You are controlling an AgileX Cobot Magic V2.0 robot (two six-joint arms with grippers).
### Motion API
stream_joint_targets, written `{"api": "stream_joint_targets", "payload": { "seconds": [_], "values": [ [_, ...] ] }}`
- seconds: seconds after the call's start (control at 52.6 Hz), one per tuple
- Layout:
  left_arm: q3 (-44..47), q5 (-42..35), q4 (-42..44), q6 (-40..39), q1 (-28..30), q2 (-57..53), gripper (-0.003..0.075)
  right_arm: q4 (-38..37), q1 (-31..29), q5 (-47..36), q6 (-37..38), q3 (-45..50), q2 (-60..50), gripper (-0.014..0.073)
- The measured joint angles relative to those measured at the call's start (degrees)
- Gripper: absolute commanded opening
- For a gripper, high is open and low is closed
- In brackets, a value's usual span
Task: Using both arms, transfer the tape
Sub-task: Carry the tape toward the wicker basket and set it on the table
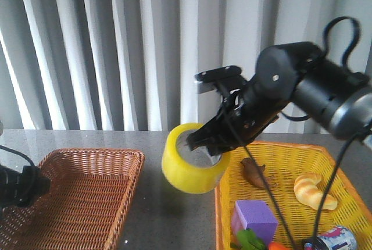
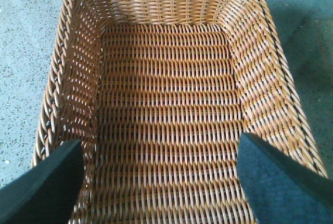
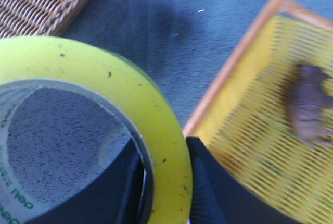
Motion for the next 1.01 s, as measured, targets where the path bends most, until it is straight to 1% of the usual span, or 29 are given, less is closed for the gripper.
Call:
{"api": "stream_joint_targets", "payload": {
  "seconds": [0.133, 0.323, 0.589, 0.723, 0.875, 1.008],
  "values": [
    [0.0, 0.7, 0.0, 0.0, 0.0, 0.0, 0.0586, -1.7, 2.6, -0.1, 0.9, -0.3, 4.6, 0.0081],
    [0.0, 0.8, 0.0, 0.0, 0.0, 0.0, 0.0586, -3.0, 2.7, 0.0, 1.8, -0.3, 9.5, 0.0081],
    [0.0, 0.8, 0.0, 0.0, 0.0, 0.0, 0.0586, -3.3, 2.7, -1.0, 1.9, -0.4, 13.4, 0.0087],
    [0.0, 0.8, 0.0, 0.0, 0.0, 0.0, 0.0586, -3.5, 2.9, -2.3, 1.4, -0.4, 14.7, 0.0108],
    [0.0, 0.8, -0.1, 0.0, 0.0, 0.0, 0.0586, -4.8, 4.1, -3.5, -1.4, -0.4, 15.1, 0.0195],
    [0.0, 0.7, -0.2, 0.0, 0.0, 0.0, 0.0586, -4.8, 5.0, -4.7, -2.3, -0.4, 15.2, 0.0339]
  ]
}}
